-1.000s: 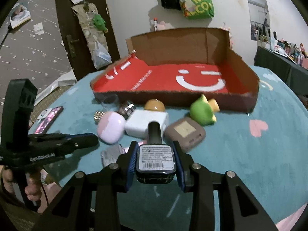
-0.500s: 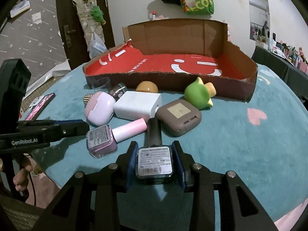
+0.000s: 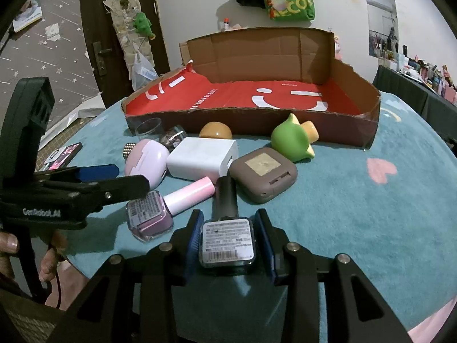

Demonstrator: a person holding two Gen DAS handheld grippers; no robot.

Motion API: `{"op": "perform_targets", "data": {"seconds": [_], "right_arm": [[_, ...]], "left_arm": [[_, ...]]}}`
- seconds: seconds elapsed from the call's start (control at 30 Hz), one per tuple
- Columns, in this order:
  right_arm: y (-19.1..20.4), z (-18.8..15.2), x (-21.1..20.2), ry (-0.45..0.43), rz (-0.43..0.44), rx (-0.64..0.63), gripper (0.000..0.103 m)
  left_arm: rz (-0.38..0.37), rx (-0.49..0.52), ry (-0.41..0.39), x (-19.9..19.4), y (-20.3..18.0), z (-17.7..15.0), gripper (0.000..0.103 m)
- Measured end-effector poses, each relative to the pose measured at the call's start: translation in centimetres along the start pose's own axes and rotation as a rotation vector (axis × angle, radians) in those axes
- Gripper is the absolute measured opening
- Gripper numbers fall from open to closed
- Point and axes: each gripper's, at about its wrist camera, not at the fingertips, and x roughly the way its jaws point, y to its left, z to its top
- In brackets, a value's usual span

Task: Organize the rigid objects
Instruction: 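Grasp the lilac earbud case with the left gripper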

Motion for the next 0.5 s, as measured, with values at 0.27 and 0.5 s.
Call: {"op": "perform_targets", "data": {"seconds": [0.27,0.5], "right_arm": [[-0.4,-0.2,-0.3,-0.007,0.0,-0.009,0.04],[0.1,-0.3,-0.2,-0.011,-0.012,-0.031,0.038]], "left_arm": [[0.005,0.02,-0.017,1.1,-1.5,0.3,0.072],[-0.005,0.016,-0.032,1.3,-1.2,0.5,0.04]]}}
